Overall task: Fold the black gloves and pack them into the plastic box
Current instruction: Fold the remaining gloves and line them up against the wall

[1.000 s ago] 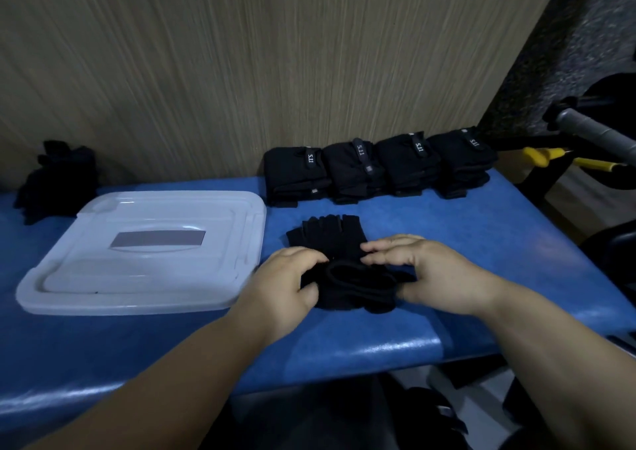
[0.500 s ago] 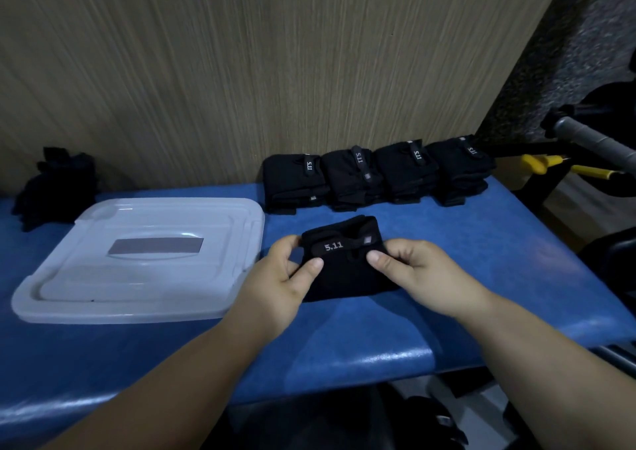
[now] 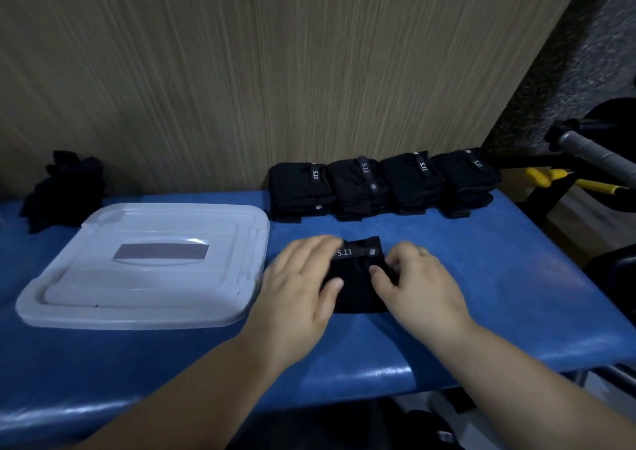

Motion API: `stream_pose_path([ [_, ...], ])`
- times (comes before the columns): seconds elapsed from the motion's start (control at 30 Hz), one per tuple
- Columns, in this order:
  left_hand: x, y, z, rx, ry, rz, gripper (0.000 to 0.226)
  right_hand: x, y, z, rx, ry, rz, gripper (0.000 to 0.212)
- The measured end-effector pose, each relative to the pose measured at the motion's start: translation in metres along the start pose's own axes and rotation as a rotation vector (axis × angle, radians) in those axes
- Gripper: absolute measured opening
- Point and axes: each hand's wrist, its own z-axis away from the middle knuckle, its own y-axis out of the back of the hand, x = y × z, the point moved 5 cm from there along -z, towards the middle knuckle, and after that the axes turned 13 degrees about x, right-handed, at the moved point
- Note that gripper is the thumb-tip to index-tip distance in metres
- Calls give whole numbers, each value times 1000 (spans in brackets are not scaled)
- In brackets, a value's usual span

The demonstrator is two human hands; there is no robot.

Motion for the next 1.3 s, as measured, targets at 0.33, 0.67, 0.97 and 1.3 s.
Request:
stream_pose_path([
  [0.33, -2, -23, 11, -411, -59, -182, 61, -11, -21, 12, -252, 353, -105, 50],
  [0.67, -9, -15, 16, -457, 92, -259, 68, -13, -15, 9, -339, 292, 46, 64],
  [0.97, -15, 10, 8, -98, 303, -167, 47, -5, 9, 0, -221, -10, 20, 47],
  [1.3, -8, 13, 10, -235, 591, 109, 80, -8, 9, 10, -289, -149, -35, 32],
])
